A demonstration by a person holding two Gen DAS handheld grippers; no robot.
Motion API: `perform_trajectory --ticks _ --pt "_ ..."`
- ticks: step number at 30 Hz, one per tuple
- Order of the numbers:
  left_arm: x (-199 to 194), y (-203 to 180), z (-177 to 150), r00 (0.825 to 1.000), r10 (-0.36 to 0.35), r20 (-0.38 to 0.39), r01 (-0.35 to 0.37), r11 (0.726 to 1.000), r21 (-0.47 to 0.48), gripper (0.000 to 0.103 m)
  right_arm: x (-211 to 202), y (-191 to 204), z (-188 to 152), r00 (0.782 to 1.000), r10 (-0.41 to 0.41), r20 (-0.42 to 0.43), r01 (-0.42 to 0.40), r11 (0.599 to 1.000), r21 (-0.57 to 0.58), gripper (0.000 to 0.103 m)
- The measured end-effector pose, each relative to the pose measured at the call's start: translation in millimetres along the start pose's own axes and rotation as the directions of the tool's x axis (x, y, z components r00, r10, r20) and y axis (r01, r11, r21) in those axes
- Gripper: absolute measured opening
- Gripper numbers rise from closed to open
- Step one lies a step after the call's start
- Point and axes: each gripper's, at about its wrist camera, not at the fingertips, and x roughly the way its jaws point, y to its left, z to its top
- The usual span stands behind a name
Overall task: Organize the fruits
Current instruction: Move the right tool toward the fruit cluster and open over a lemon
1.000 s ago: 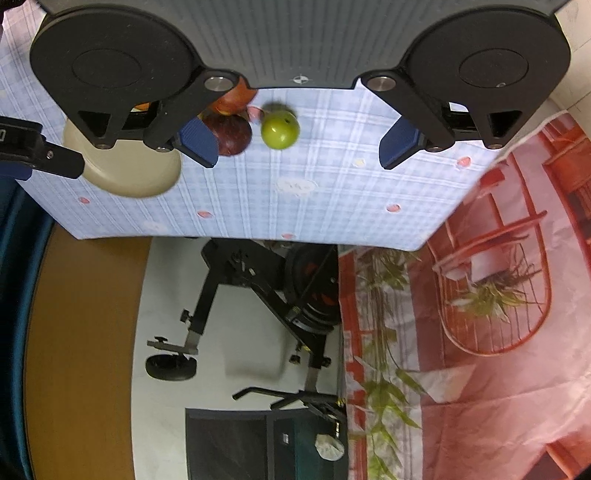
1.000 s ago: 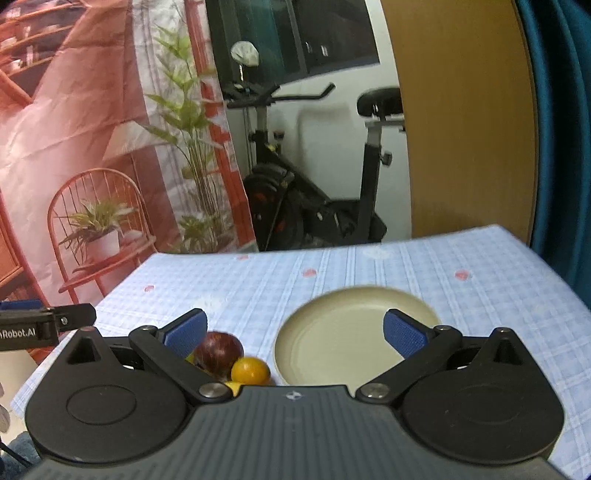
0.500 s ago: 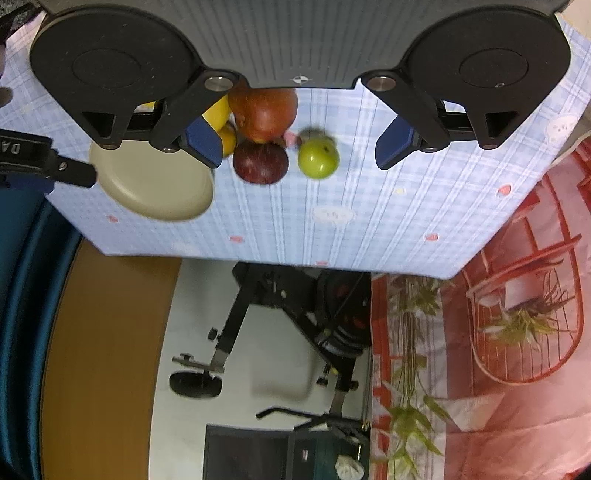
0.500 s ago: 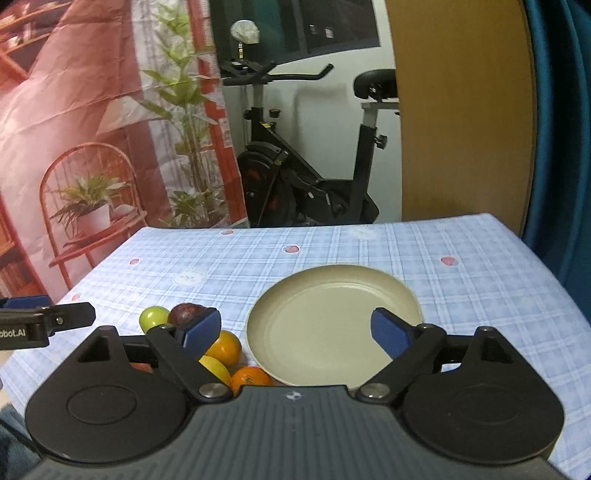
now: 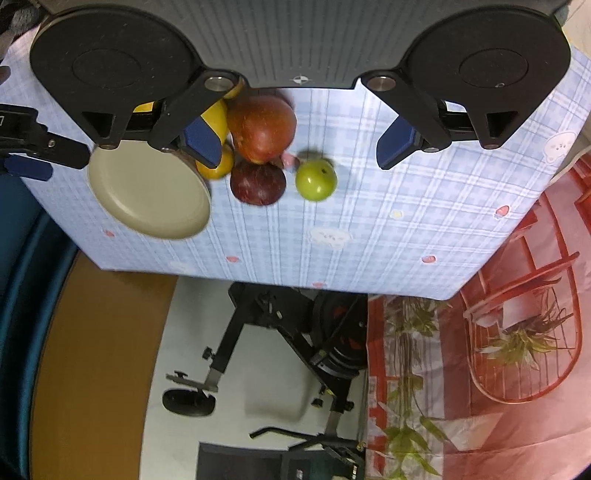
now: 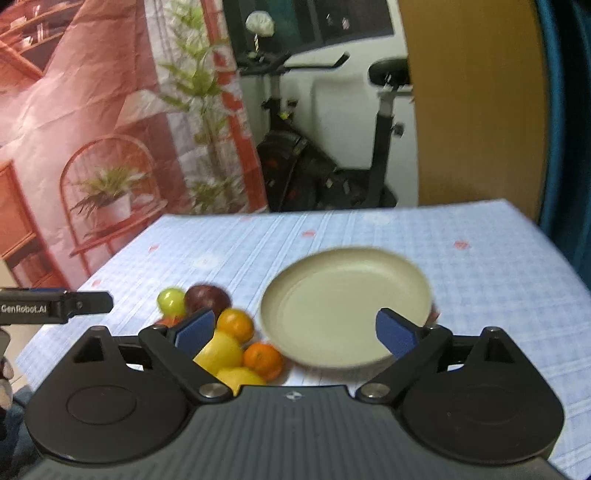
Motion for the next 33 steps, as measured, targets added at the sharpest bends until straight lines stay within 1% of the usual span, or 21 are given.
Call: perform_trajectory --ticks 4,6,9,11,12,13,14,15,16,18,20,25,30,33 --pt "4 -6 -4 0.999 -0.021 -0.027 0.022 0.999 0.023 0.093 6 -2 -5 0.998 0.037 -0.043 -0.036 0.999 0.019 0.096" --pt "7 -8 -5 1.0 -0.001 -0.031 0.002 1.0 0.025 0.093 10 -3 -7 0.996 0.051 -0.066 -0.05 0.998 0.024 0.095" --pt "10 -7 -6 0.999 -0.006 -0.043 0.006 1.0 0.013 0.092 16 -2 -11 0.991 0.071 -0.113 -0.069 0.997 0.016 0.088" --pt "12 -10 -7 0.998 -0.039 -0.05 0.041 0.999 0.03 0.09 20 -2 -15 0.982 0.116 -0.149 -0.113 0.993 0.027 0.079" --pt "14 -13 -8 0.997 -0.052 -0.054 0.055 0.997 0.048 0.088 22 0 -16 0.978 0.129 -0.161 -0.126 0.992 0.031 0.078" --pt "16 -18 -9 0.996 -0.068 -0.059 0.072 0.995 0.07 0.086 24 1 -17 0.975 0.137 -0.176 -0.135 0.99 0.028 0.074" --pt "17 -21 -10 0.995 -0.083 -0.062 0.088 0.993 0.083 0.082 27 4 -18 0.971 0.145 -0.192 -0.144 0.989 0.019 0.068" --pt "19 -24 -10 0.993 -0.098 -0.066 0.104 0.99 0.096 0.077 28 5 -20 0.967 0.151 -0.205 -0.152 0.988 0.012 0.065" --pt "21 -27 -10 0.991 -0.113 -0.073 0.12 0.987 0.109 0.074 30 6 -20 0.964 0.157 -0.217 -0.159 0.987 0.007 0.061" --pt "27 -34 -9 0.987 -0.136 -0.091 0.148 0.978 0.145 0.06 33 8 -22 0.957 0.164 -0.24 -0.167 0.986 0.009 0.061" --pt "34 -39 -6 0.982 -0.155 -0.106 0.171 0.971 0.169 0.057 35 9 -24 0.955 0.158 -0.253 -0.162 0.987 0.006 0.061" --pt "45 -47 -4 0.958 -0.25 -0.137 0.271 0.949 0.163 0.057 41 10 -27 0.949 0.143 -0.281 -0.149 0.989 0.001 0.061" --pt "56 -62 -13 0.931 -0.309 -0.197 0.343 0.922 0.177 0.057 50 14 -31 0.941 0.147 -0.306 -0.159 0.987 -0.014 0.061" --pt "62 -69 -17 0.912 -0.341 -0.228 0.383 0.906 0.18 0.057 54 14 -33 0.936 0.155 -0.317 -0.168 0.986 -0.015 0.059"
